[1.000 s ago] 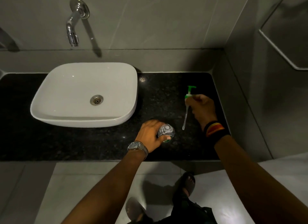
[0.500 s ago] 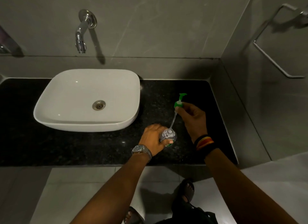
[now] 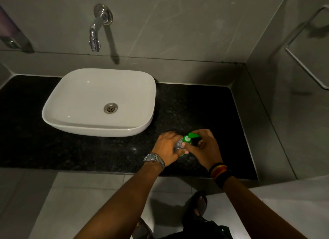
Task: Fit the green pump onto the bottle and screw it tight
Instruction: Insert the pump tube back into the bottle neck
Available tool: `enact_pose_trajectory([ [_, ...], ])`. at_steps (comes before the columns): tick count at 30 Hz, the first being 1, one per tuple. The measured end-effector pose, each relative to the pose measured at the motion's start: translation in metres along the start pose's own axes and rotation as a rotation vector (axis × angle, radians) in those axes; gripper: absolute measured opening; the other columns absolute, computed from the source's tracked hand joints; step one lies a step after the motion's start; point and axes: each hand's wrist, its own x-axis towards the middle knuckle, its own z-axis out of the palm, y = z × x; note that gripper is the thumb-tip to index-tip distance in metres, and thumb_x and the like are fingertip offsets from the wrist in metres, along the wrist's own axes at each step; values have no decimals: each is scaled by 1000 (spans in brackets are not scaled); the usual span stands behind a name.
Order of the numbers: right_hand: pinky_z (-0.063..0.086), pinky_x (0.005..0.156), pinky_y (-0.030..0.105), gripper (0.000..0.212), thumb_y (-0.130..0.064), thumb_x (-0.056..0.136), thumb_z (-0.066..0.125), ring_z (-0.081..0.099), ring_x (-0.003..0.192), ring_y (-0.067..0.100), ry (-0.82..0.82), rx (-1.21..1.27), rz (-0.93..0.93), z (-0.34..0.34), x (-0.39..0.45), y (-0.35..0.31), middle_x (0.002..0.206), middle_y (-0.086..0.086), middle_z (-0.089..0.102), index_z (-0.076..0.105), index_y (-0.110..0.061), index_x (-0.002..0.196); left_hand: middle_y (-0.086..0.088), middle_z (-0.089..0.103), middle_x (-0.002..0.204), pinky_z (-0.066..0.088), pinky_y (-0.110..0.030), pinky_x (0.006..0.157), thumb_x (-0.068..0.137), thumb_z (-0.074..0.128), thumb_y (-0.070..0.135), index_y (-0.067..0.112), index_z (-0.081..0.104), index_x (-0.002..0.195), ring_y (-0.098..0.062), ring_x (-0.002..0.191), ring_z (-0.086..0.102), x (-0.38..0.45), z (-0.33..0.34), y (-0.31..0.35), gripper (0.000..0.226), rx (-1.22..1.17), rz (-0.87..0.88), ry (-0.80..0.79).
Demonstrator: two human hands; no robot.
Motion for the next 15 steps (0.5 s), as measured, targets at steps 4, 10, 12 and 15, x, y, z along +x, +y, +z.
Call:
enact_pose_trajectory([
  [4,57,82,28,30,-32,76,82,59,91,5,-3,-53,-55,-2,6,-3,110,-11,53,72,-21,102,-3,68,114,44,-42,101,79,76,48,21,67,120,-23,111,60,2,1,-3,50,5,7,-1],
  [10,43,54,25,43,-64,70,72,48,59,5,65,-413,-37,-1,14,-20,82,-10,47,47,-29,67,-1,68,112,46,-43,99,79,77,45,21,66,117,-22,109,61,3,2,-5,46,20,16,-12],
  [12,43,55,25,38,-59,73,73,49,61,5,60,-455,-57,1,15,-22,85,-9,48,50,-28,72,-1,68,111,47,-44,99,79,76,46,21,66,116,-23,108,60,3,2,-6,46,19,15,-20],
  [15,51,65,28,28,-44,77,74,57,72,11,-13,-443,-125,-1,16,-20,99,-5,55,63,-21,88,-1,68,110,46,-42,99,79,74,49,23,66,117,-23,108,60,3,1,-7,47,13,17,-28],
])
